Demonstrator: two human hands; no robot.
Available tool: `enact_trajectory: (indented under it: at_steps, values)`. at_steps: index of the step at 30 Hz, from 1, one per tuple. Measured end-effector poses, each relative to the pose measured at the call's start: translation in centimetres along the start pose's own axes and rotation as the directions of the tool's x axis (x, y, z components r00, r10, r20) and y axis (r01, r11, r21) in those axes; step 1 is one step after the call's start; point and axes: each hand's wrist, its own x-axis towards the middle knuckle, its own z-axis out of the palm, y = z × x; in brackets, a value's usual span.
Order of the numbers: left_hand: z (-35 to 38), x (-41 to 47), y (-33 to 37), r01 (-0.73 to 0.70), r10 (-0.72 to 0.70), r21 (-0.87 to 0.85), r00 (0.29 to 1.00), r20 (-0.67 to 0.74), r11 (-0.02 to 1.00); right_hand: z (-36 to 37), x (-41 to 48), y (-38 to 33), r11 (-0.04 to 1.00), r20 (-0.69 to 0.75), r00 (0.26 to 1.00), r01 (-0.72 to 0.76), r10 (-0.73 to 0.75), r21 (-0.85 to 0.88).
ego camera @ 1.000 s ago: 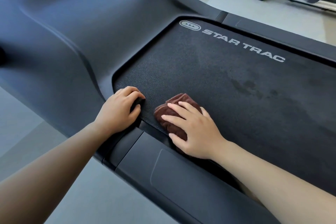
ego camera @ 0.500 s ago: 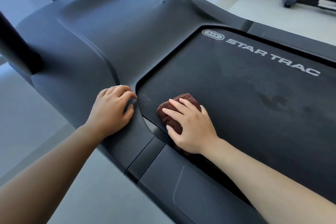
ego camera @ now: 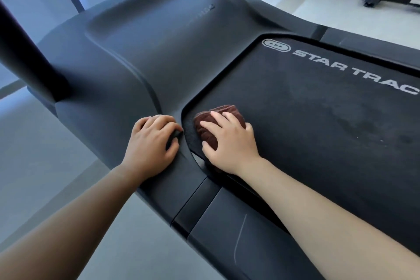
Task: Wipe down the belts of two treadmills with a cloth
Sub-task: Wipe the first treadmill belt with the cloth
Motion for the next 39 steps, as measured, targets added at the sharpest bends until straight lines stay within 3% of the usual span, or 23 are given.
enact_trajectory:
  at_steps: [6,10,15,22,27,33,39]
  values:
    - [0.6,1.2,2.3,-0.021,0.018,-0.140,1.000,-0.018,0.990,-2.7,-6.0,4.3,0.998,0.019,0.998,-0.052,0.053,-0.028]
    - [2.1,3.7,7.4,-0.090,0.102,-0.293,0.994,0.025,0.952,-5.2,-8.4,9.8,0.967,-0.019,0.970,-0.244,0.243,-0.078]
    - [4.6,7.9,14.5,-0.233,0.259,-0.293,0.964,0.053,0.927,-7.3,-9.7,15.5,0.859,-0.131,0.855,-0.510,0.501,-0.043]
    - [7.5,15.7,20.2,-0.246,0.263,-0.272,0.964,0.029,0.930,-6.8,-6.8,18.0,0.872,-0.201,0.854,-0.489,0.479,0.004]
    - [9.5,20.5,18.8,-0.172,0.184,-0.228,0.982,0.034,0.958,-7.1,-0.3,21.6,0.872,-0.231,0.846,-0.489,0.481,0.022]
    - [10.9,21.8,17.5,-0.133,0.133,-0.304,0.991,-0.018,0.943,-8.0,7.7,25.6,0.883,-0.233,0.856,-0.469,0.461,0.025]
    - [10.7,21.7,17.7,-0.099,0.108,-0.308,0.994,0.010,0.946,-7.8,5.8,23.9,0.896,-0.164,0.884,-0.443,0.439,0.009]
